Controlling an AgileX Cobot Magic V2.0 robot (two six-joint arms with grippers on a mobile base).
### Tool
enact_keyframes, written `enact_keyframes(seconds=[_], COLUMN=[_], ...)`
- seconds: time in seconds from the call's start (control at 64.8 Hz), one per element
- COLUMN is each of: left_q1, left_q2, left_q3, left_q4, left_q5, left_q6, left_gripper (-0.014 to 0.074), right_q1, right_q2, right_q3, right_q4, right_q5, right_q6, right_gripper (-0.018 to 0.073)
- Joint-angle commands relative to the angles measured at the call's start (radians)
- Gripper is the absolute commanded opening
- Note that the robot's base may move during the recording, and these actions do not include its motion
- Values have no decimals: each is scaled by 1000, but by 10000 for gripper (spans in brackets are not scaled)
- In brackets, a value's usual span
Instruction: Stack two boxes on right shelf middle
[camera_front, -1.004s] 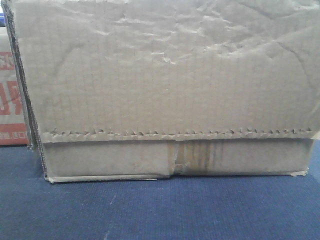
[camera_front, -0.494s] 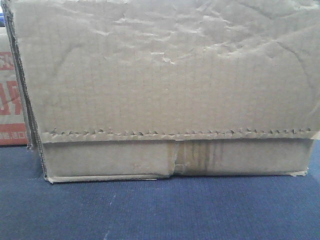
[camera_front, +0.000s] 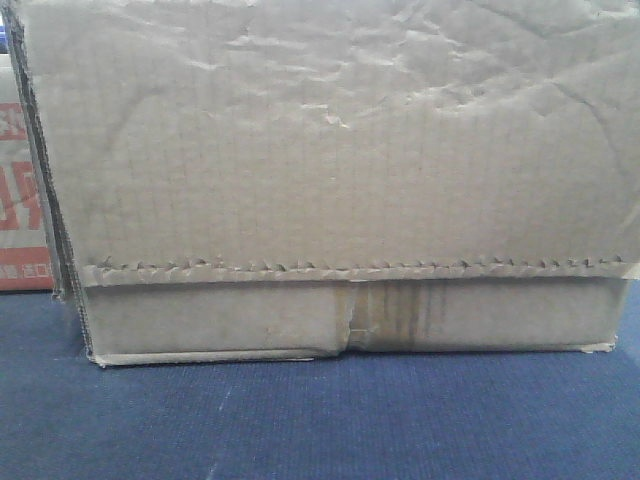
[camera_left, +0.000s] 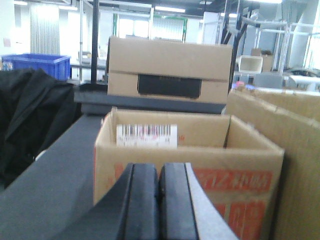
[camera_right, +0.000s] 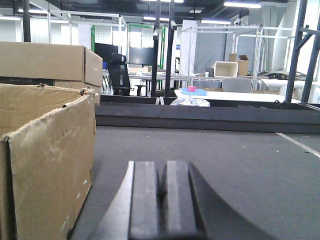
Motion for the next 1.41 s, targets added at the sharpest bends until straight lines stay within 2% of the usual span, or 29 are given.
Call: enact_keyframes(seconds=[0.0,0.139,0.293,0.386,0.587,0.649,0.726,0.865,0.942,1.05,1.22,1.328,1.39], left_q1=[-4,-4,-4,-4,-6,-20,-41,-67,-67,-67,-38,24,75], left_q2=[-5,48,194,312,527,563,602,666,710,811,996,1147,1220], left_q3=[-101,-306,-504,-599,-696,-701,-701,-731,-786,-895,-1066,-1212,-1286], left_q4=[2,2,6,6,9,12,44,50,57,117,145,105,23], left_q5=[20,114,260,295,299,297,300,358,481,672,847,961,1016], left_q6=[2,2,2,2,2,2,2,2,2,2,4,132,202], left_gripper=[-111,-111,-97,-15,325,430,513,563,563,563,561,559,545], right_q1=[-2,-1,-1,-1,-1,-1,-1,-1,-1,-1,23,46,53], right_q2=[-3,5,144,253,481,535,580,615,615,615,615,615,615], right_q3=[-82,-271,-469,-547,-618,-618,-618,-618,-618,-618,-618,-618,-618], right_q4=[-5,-5,-5,-5,-5,-5,-5,-5,-5,-5,-7,-7,-7], right_q5=[3,149,295,327,349,337,327,329,329,329,325,325,325], right_q6=[2,2,2,2,2,2,2,2,2,2,2,2,2], right_gripper=[-154,-154,-122,-2,402,486,561,558,558,558,558,558,558])
